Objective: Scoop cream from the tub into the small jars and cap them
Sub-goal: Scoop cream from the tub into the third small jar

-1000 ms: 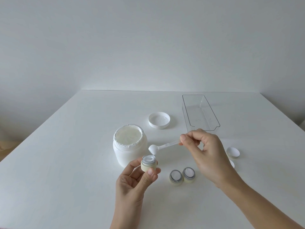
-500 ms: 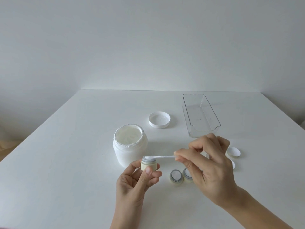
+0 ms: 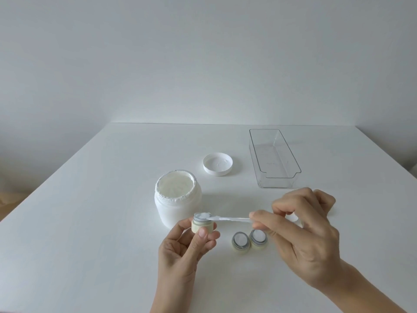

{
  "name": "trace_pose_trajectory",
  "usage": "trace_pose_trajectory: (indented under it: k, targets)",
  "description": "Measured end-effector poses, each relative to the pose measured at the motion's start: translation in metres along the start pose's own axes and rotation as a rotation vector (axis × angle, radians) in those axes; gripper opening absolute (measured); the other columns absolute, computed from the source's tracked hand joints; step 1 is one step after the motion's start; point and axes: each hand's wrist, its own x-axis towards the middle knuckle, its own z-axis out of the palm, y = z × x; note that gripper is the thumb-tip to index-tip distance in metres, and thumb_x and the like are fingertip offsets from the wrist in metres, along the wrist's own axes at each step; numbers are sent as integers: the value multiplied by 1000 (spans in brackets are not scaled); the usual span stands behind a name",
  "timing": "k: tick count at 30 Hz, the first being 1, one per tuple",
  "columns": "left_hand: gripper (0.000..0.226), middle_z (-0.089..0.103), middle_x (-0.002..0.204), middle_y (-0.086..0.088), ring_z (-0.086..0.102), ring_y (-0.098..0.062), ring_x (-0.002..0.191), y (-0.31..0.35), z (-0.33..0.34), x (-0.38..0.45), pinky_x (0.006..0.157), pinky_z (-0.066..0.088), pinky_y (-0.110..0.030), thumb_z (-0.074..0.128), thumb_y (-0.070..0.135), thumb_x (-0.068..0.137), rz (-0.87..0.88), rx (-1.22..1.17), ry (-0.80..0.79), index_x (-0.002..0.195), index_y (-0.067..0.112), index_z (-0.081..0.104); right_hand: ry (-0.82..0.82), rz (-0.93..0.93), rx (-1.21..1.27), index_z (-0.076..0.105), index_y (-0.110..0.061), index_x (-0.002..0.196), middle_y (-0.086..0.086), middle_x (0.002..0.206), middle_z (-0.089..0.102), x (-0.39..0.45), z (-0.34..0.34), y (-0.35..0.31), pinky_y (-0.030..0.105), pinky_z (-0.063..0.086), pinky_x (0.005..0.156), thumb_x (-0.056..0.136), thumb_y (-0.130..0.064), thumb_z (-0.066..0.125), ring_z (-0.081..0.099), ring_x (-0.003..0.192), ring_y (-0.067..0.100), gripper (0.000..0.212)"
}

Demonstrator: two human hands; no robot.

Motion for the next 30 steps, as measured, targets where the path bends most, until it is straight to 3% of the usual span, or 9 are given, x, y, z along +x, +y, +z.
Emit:
trace_pose_trajectory:
  k: [2, 8, 11, 19, 22, 25, 30]
  targets:
    - [29, 77, 91, -20, 76, -29, 83, -1, -1, 0, 68, 59, -24, 86, 28, 56, 17, 4, 12, 83, 24, 77, 27, 131, 25, 65, -24, 87, -11, 80, 45, 3, -2, -2, 32, 29, 74, 89, -21, 62, 45, 71, 12, 5]
    - [38, 77, 99, -12, 74, -33, 93, -5, -5, 1, 74, 58, -26, 86, 17, 57, 78, 58, -8, 91, 23, 72, -172, 712, 282, 65, -17, 67, -5, 66, 57, 8, 5, -6, 36, 44, 74, 92, -38, 56, 54, 74, 14, 34]
    - [38, 76, 99, -10, 74, -32, 92, -7, -7, 2, 74, 57, -25, 86, 15, 57, 102, 85, -20, 92, 22, 72, -229, 852, 386, 65, -16, 65, 0, 65, 59, 6, 9, -5, 35, 42, 72, 88, -37, 57, 51, 70, 18, 31]
    - [42, 76, 105, -6, 74, -32, 94, -8, -7, 2, 74, 56, -24, 86, 16, 58, 113, 103, -29, 99, 17, 73, -250, 922, 391, 64, -21, 61, -9, 63, 61, 6, 12, -5, 27, 38, 64, 87, -35, 60, 45, 65, 26, 29]
    - [44, 77, 104, -5, 74, -30, 91, -6, -6, 0, 74, 56, -24, 84, 19, 61, 98, 123, -45, 104, 17, 74, -281, 936, 406, 64, -24, 59, -16, 60, 62, 8, 12, -3, 26, 38, 67, 87, -35, 59, 44, 65, 26, 31]
    - [49, 77, 104, -3, 75, -25, 87, -4, -3, -1, 72, 55, -22, 88, 31, 64, 68, 154, -66, 109, 20, 74, -312, 947, 433, 64, -24, 60, -17, 60, 63, 10, 12, -1, 29, 40, 72, 89, -33, 59, 45, 68, 29, 31]
    - [58, 76, 92, -4, 71, -19, 80, -2, -1, -3, 70, 55, -24, 86, 51, 64, 34, 177, -81, 112, 23, 74, -350, 913, 481, 67, -19, 65, -24, 60, 59, 15, 10, 1, 30, 40, 77, 90, -29, 60, 48, 73, 18, 28]
